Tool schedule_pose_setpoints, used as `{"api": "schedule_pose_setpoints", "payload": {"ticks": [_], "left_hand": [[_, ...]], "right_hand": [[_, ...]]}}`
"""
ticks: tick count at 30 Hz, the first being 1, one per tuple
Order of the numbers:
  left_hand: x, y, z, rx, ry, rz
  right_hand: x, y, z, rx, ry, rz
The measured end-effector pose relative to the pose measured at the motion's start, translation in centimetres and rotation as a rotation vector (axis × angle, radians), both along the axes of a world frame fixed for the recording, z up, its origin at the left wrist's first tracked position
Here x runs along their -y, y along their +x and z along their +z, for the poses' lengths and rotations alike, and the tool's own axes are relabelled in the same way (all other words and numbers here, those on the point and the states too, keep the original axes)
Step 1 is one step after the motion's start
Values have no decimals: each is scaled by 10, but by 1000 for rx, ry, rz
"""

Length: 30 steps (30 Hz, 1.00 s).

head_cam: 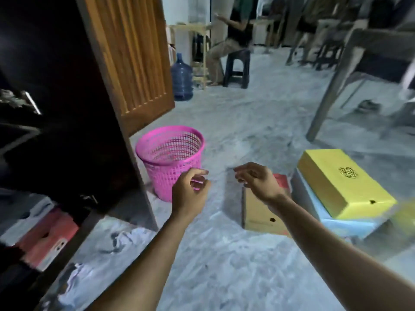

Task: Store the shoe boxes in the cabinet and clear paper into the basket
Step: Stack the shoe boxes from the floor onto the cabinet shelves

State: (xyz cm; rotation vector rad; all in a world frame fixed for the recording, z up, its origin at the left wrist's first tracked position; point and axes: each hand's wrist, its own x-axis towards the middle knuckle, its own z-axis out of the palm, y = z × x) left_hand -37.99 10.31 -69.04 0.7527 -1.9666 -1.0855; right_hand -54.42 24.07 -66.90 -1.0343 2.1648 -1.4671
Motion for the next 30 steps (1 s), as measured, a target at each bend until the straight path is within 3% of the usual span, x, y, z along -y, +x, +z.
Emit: {"api": "schedule_pose_setpoints", "payload": {"ticks": [6, 9, 15, 18, 21, 27, 30], "left_hand": [[-30, -100, -102, 145, 410, -102], [-33, -141, -153, 327, 623, -136], [-35, -207, -227, 626, 630, -184], [-42, -225, -256, 627, 700, -187], [-48, -233, -279, 515, 788, -191], [-36, -188, -305, 396, 745, -96], [-34, -157, -299, 372, 768, -155]], "right_hand": [[-82, -90, -116, 212, 114, -475], [-99, -122, -165, 321, 166, -613], [-103, -168, -256, 380, 356, -618], [-104, -176, -294, 400, 391, -546], [-100, -178, -300, 424, 336, -599], [-103, -169, -302, 669, 100, -689], [-102, -154, -298, 805, 14, -601]]}}
